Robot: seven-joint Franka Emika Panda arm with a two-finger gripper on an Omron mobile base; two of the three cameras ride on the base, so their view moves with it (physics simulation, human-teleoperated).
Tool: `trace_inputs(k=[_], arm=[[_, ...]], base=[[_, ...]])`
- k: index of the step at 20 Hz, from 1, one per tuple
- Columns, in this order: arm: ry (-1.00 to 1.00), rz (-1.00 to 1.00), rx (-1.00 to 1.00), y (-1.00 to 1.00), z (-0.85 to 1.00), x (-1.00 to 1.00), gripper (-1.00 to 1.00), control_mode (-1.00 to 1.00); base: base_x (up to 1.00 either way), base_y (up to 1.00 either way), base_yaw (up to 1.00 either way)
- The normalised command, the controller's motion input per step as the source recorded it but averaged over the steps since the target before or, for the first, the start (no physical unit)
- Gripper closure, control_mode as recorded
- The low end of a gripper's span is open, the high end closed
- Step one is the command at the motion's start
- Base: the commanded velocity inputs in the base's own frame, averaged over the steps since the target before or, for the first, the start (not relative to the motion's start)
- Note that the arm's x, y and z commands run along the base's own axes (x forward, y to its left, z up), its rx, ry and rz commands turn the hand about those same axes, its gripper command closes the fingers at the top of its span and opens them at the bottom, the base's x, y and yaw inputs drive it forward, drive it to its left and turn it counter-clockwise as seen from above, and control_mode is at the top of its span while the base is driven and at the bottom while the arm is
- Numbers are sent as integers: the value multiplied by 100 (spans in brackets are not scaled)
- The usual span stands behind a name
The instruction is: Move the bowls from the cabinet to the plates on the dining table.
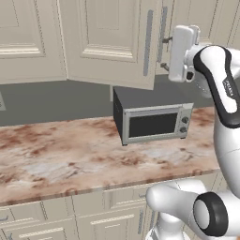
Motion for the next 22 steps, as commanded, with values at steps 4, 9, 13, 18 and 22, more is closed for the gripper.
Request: trace_inputs(k=[4,9,13,18,22], arm=[[5,0,2,0,-1,51,-100,-100],[10,0,3,0,-1,70,-100,-100],[9,6,6,8,0,49,-100,-100],[5,22,9,33,0,12,-100,-100],[1,38,7,38,0,0,-100,-100]], base=[[0,0,0],[0,0,0],[0,0,0],[0,0,0],[0,0,0]])
